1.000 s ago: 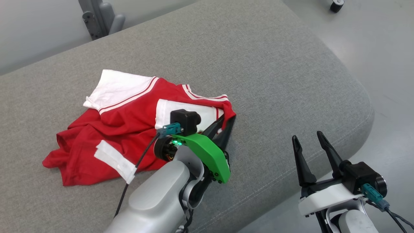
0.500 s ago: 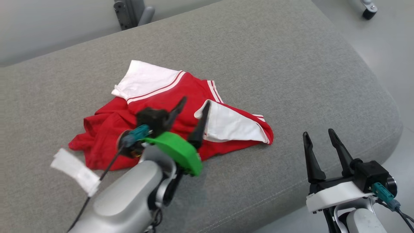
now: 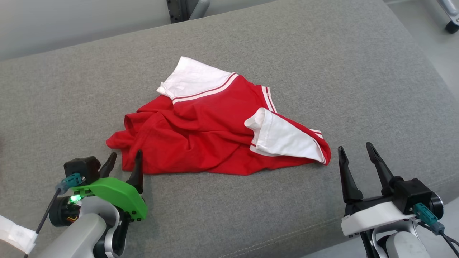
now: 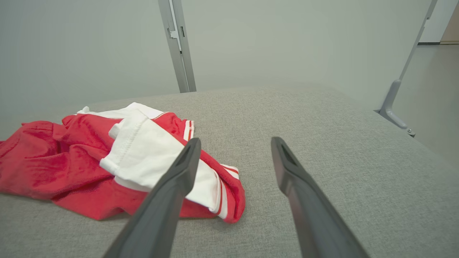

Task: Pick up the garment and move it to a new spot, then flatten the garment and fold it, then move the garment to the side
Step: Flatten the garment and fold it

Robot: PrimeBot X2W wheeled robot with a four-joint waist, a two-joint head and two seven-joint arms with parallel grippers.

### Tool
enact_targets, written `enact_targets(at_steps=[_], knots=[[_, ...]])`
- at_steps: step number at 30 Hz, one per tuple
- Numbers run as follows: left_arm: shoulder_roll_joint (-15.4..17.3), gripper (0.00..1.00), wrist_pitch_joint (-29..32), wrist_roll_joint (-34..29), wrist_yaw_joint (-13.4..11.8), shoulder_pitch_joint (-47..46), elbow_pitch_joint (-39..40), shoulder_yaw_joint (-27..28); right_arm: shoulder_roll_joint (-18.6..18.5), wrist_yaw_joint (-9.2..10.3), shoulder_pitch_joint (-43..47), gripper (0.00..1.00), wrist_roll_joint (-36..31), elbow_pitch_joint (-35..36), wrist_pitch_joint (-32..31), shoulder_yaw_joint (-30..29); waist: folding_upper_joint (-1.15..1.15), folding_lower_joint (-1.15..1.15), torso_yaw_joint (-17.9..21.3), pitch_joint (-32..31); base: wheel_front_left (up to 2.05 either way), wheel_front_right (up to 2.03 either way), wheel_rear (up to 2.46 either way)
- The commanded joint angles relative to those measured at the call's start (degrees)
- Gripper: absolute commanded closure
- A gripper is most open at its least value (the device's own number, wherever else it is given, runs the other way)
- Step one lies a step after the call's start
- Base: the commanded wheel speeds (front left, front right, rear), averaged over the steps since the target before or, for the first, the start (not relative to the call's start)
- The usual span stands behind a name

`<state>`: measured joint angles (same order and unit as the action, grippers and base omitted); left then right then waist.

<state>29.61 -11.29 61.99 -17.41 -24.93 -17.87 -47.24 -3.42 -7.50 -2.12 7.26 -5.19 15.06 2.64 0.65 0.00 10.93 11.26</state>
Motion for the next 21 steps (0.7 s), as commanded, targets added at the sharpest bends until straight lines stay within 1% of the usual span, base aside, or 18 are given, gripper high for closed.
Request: enact_targets(at_steps=[1,3,5,6,11,13,15,16,17,18,19,21], knots=[[0.0,0.00,-0.1,0.8,0.5,0.5,-0.1,0.3,-0.2,0.02,-0.4,0.00,-0.2,0.1,0.2,0.0,-0.65,0.00,-0.7,0.4,0.00,0.00,0.00],[-0.6,0.00,0.8,1.7,3.2,-0.4,-0.3,0.1,-0.3,0.02,-0.7,0.00,-0.3,0.0,0.2,0.3,-0.65,0.00,-1.1,0.6,0.00,0.00,0.00],[-0.6,0.00,2.0,2.5,5.2,-1.5,-1.1,0.0,-0.5,0.02,-0.8,0.00,-0.4,-0.1,0.2,0.7,-0.65,0.00,-1.2,0.6,0.00,0.00,0.00],[-0.5,0.00,2.6,2.5,6.0,-2.2,-1.6,-0.3,-0.6,0.02,-0.9,0.00,-0.3,-0.2,0.2,0.8,-0.65,0.00,-1.3,0.6,0.00,0.00,0.00],[-0.4,0.00,4.6,2.6,8.6,-4.4,-4.9,-0.9,-1.0,0.02,-0.9,0.00,-0.2,-0.3,0.2,1.3,-0.65,0.00,-1.2,0.8,0.00,0.00,0.00],[-0.8,0.00,5.7,3.2,10.2,-5.0,-5.9,-1.4,-1.2,0.02,-0.7,0.00,-0.2,-0.3,0.2,1.4,-0.65,0.00,-1.0,0.9,0.00,0.00,0.00],[-1.7,0.00,7.6,4.7,12.3,-5.0,-6.6,-1.8,-1.3,0.02,-0.6,0.00,-0.1,-0.3,0.2,1.4,-0.65,0.00,-0.9,1.0,0.00,0.00,0.00],[-1.9,0.04,8.4,5.2,13.3,-5.0,-6.9,-1.9,-1.3,0.02,-0.5,0.00,0.0,-0.3,0.2,1.3,-0.65,0.00,-0.9,1.1,0.00,0.00,0.00],[-2.0,0.51,8.7,5.6,14.0,-5.1,-7.3,-1.8,-1.3,0.02,-0.5,0.00,0.0,-0.2,0.2,1.3,-0.65,0.00,-0.9,1.1,0.00,0.00,0.00],[-2.1,0.84,8.7,5.9,14.4,-5.3,-7.6,-1.7,-1.3,0.02,-0.4,0.00,0.0,-0.1,0.2,1.2,-0.65,0.00,-0.9,1.1,0.00,0.00,0.00],[-2.3,1.00,8.5,6.1,14.8,-5.4,-7.8,-1.7,-1.2,0.02,-0.3,0.00,-0.1,-0.1,0.2,1.2,-0.65,0.00,-0.9,1.1,0.00,0.00,0.00],[-2.8,1.00,8.2,6.6,15.7,-5.6,-7.6,-1.4,-1.2,0.02,0.0,0.00,-0.1,-0.1,0.2,1.0,-0.65,0.00,-1.2,1.1,0.00,0.00,0.00]])
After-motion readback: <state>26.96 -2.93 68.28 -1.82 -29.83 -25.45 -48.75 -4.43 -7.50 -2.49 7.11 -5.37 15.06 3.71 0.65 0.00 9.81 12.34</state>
